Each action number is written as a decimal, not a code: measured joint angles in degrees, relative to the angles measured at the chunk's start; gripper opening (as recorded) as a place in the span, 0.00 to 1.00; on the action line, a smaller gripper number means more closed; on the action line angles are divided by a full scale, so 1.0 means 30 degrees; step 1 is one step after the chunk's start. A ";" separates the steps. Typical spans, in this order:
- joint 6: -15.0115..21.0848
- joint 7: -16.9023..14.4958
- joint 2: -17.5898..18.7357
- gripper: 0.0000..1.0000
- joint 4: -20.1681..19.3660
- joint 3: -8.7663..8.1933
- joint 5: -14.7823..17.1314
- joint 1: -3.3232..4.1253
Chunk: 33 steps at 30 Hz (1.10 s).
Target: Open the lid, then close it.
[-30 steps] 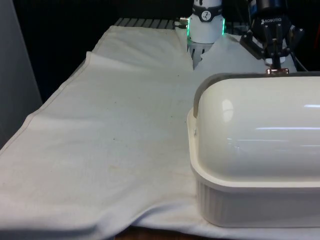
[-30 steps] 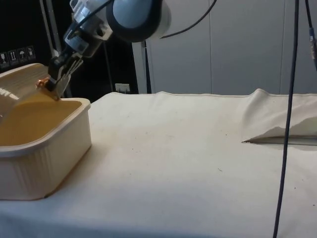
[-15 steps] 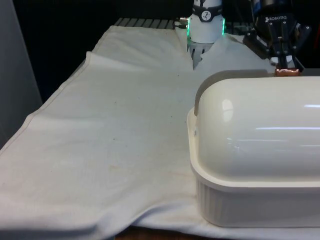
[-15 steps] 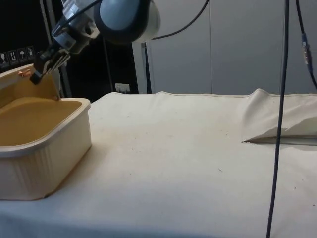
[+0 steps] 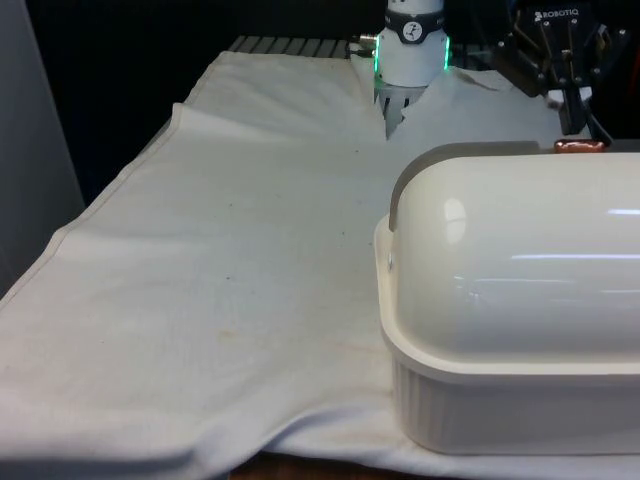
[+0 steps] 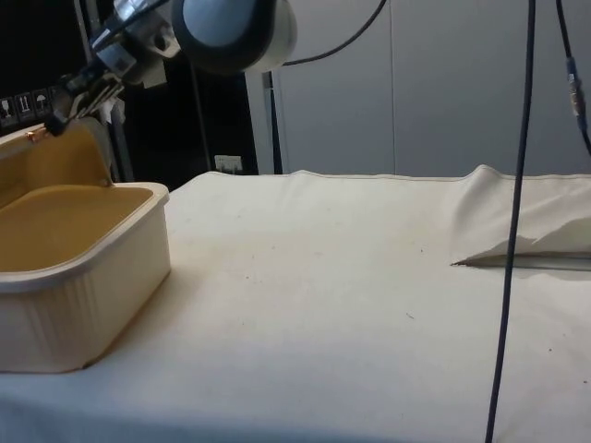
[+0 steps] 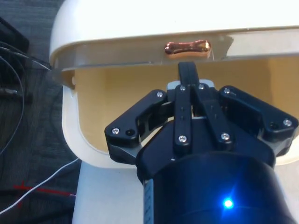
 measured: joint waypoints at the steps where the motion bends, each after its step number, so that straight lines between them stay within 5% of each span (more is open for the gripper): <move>1: 0.0038 0.0000 0.0000 0.00 -0.0019 0.0000 0.0000 0.0000; 12: -0.0038 0.0000 -0.0420 0.00 -0.0019 -0.0038 0.0000 -0.0038; 33: -0.3228 -0.0764 -0.2254 0.00 0.1108 -0.0401 0.0000 -0.0325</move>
